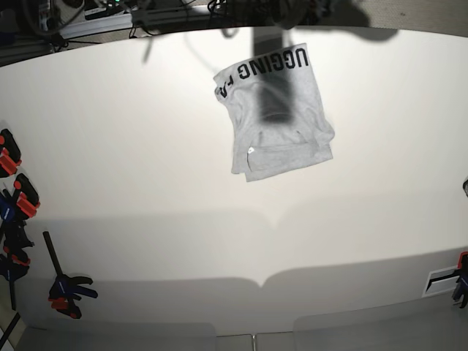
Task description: Fold the T-shirt properly
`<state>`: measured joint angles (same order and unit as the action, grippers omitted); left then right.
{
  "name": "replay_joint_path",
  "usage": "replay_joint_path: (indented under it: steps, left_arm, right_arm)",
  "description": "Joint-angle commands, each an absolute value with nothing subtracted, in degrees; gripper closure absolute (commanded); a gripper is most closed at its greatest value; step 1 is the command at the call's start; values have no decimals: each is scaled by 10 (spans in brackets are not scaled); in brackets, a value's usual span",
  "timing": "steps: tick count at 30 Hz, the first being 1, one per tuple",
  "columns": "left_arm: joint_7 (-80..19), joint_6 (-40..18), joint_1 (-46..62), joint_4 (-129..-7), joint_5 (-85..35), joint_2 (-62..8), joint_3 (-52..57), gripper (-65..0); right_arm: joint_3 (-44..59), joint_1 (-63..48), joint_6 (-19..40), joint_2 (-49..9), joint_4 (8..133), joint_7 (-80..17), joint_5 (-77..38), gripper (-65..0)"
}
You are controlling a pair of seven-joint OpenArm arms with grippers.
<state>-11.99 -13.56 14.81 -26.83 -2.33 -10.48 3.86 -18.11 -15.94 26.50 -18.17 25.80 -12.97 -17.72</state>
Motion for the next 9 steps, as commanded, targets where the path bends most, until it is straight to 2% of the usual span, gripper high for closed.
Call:
replay_joint_path:
  steps: [1,9]
  left_arm:
    - [-119,-137,145,-270,-26,-105,39,-350]
    - [-106,-137,140,-270,-26,-105,39,-350]
  right_arm:
    - [-189,-162,259,-185,256,-124,-175,-235]
    - [-208,-157,255,-159,261,-101,-175,-235]
